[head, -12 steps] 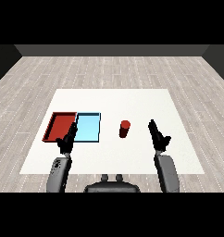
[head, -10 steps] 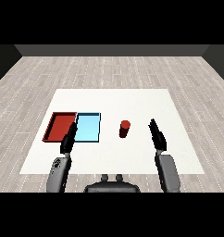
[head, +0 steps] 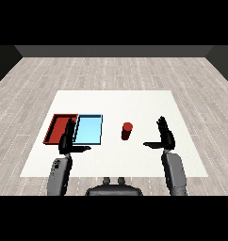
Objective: Pick the red can and put it in the red box
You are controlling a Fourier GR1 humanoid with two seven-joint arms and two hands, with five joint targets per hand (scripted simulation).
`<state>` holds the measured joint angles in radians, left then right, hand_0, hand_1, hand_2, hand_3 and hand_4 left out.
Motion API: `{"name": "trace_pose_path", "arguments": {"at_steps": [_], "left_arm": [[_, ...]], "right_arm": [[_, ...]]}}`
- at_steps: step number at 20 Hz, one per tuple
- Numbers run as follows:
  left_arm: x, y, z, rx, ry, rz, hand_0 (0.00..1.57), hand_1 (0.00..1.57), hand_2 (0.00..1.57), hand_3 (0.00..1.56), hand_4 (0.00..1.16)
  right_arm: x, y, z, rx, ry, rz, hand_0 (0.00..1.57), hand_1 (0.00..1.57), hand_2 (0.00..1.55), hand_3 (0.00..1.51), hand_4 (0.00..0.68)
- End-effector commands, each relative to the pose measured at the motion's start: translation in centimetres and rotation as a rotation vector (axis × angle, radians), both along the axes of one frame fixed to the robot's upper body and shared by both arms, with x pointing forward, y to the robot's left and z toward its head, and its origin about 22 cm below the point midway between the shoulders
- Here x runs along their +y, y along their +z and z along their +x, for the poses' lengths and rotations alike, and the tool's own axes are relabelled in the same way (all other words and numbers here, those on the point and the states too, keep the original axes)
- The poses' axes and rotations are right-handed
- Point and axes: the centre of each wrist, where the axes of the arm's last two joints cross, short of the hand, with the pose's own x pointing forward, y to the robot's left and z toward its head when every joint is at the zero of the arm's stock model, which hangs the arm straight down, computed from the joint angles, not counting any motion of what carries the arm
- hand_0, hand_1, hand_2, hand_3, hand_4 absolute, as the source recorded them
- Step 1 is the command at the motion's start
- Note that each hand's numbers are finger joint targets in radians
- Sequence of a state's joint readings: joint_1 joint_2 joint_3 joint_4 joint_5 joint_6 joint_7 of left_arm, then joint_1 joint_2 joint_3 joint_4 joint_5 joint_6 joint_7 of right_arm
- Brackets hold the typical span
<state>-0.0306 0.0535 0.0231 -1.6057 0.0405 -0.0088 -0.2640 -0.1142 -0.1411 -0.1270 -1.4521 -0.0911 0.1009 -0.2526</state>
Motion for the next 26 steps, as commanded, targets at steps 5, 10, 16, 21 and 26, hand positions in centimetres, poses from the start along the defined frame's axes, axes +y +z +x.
{"name": "trace_pose_path", "arguments": {"at_steps": [5, 10, 16, 21, 26], "left_arm": [[2.4, -2.8, 0.1, -0.087, -0.019, -0.023, 0.00, 0.00, 0.00, 0.00, 0.00], [0.5, -0.1, 1.5, -0.124, -0.028, -0.024, 0.00, 0.00, 0.00, 0.00, 0.00], [1.7, -0.8, 0.6, -0.123, -0.008, -0.059, 0.00, 0.00, 0.00, 0.00, 0.00], [1.4, -1.2, 1.2, -0.118, -0.014, -0.056, 0.00, 0.00, 0.00, 0.00, 0.00], [2.1, -1.1, -1.4, -0.140, -0.009, -0.052, 0.00, 0.00, 0.00, 0.00, 0.00]], "right_arm": [[-0.6, -1.1, 1.1, -0.084, 0.021, 0.022, 0.00, 0.00, 0.00, 0.00, 0.000], [-1.5, -1.5, 2.0, -0.079, 0.055, 0.028, 0.00, 0.00, 0.00, 0.00, 0.000], [-0.4, -1.1, 2.5, -0.053, 0.054, 0.025, 0.00, 0.00, 0.00, 0.00, 0.000], [2.0, 0.0, 3.1, -0.008, 0.079, 0.080, 0.00, 0.00, 0.00, 0.00, 0.000], [1.9, -1.3, 4.5, 0.040, 0.095, 0.105, 0.00, 0.00, 0.00, 0.00, 0.000]]}}
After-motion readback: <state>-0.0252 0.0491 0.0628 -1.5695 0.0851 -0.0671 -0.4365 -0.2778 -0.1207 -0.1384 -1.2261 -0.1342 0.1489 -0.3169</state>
